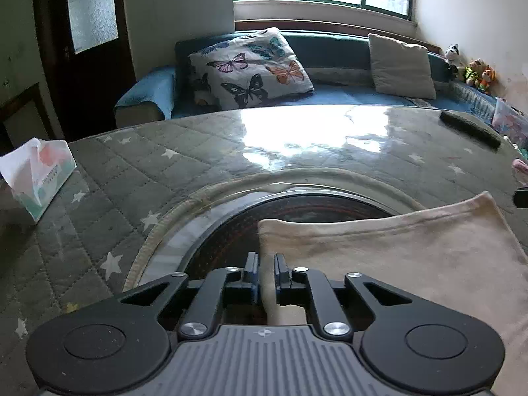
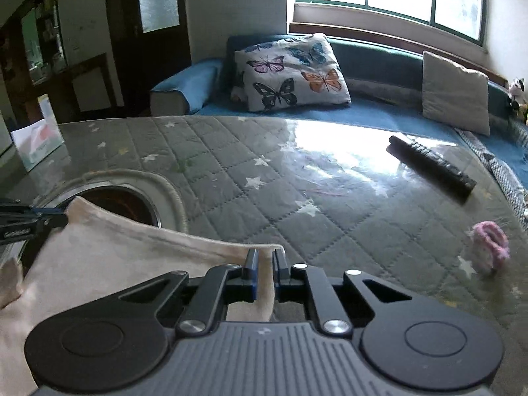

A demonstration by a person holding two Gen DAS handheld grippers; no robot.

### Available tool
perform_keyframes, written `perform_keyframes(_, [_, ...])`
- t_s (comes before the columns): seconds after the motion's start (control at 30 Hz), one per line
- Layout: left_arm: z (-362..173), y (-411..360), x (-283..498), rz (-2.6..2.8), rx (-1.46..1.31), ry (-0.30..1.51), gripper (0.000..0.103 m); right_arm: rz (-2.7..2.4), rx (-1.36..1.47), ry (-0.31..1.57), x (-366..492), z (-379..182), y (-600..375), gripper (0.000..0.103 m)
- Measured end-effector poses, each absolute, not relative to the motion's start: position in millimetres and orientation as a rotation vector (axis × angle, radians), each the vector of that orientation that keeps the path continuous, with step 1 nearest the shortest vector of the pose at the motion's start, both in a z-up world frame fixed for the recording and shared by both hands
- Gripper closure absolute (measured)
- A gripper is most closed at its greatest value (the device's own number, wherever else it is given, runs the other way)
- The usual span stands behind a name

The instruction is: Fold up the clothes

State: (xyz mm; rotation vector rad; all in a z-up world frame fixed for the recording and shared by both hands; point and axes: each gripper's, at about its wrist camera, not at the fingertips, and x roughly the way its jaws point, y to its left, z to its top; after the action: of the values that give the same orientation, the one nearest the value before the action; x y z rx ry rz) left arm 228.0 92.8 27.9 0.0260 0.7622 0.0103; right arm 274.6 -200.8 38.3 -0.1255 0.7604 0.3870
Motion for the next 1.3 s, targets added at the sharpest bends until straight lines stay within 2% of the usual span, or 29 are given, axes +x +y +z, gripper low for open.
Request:
perform_keyframes(0.03, [31, 91, 223, 0.0, 0.029, 0.755, 0.086, 0.386, -0.127, 0.756, 267, 43, -206, 0.092])
perform_keyframes(0.1, [38, 85, 209, -0.013, 0.041, 0.735, 0.059, 0.378, -0.126, 0.749, 249, 51, -220, 0.084])
perform_keyframes(0.17, [45, 77, 194, -0.036, 0.053, 0.714, 0.057, 0.361, -0.123, 0.743, 228, 56, -236, 0.074])
perform_keyframes(0.2, [48, 73, 186, -0.053, 0.056, 0.71, 0.053, 0.348, -0.121, 0.743, 215, 57, -246, 0.065])
perform_keyframes(0.33, [51, 50, 149, -0.124, 0.07, 0.703, 0.04, 0.254, -0.154, 0.747, 169, 49, -275, 0.045])
perform_keyframes(0.37, [50, 44, 141, -0.138, 0.078, 0.702, 0.033, 0.225, -0.168, 0.747, 158, 45, -282, 0.037])
perform_keyframes(0.4, [48, 37, 132, -0.152, 0.088, 0.699, 0.026, 0.204, -0.173, 0.753, 148, 41, -288, 0.035])
perform_keyframes(0.47, [44, 24, 115, -0.178, 0.109, 0.698, 0.02, 0.176, -0.169, 0.773, 131, 32, -299, 0.034])
perform_keyframes(0.5, [41, 18, 107, -0.187, 0.122, 0.703, 0.018, 0.172, -0.164, 0.78, 125, 28, -303, 0.026])
perform_keyframes(0.57, [34, 9, 94, -0.195, 0.134, 0.712, 0.015, 0.16, -0.155, 0.788, 114, 19, -309, 0.02])
perform_keyframes(0.73, [23, 1, 72, -0.194, 0.111, 0.735, 0.015, 0.085, -0.218, 0.745, 104, 8, -317, 0.017])
perform_keyframes(1.03, [17, 12, 53, -0.127, 0.097, 0.734, 0.014, -0.147, -0.139, 0.686, 91, 13, -358, 0.016])
perform_keyframes(1.3, [19, 28, 44, -0.096, 0.074, 0.725, 0.017, -0.062, -0.068, 0.649, 88, 19, -353, 0.017])
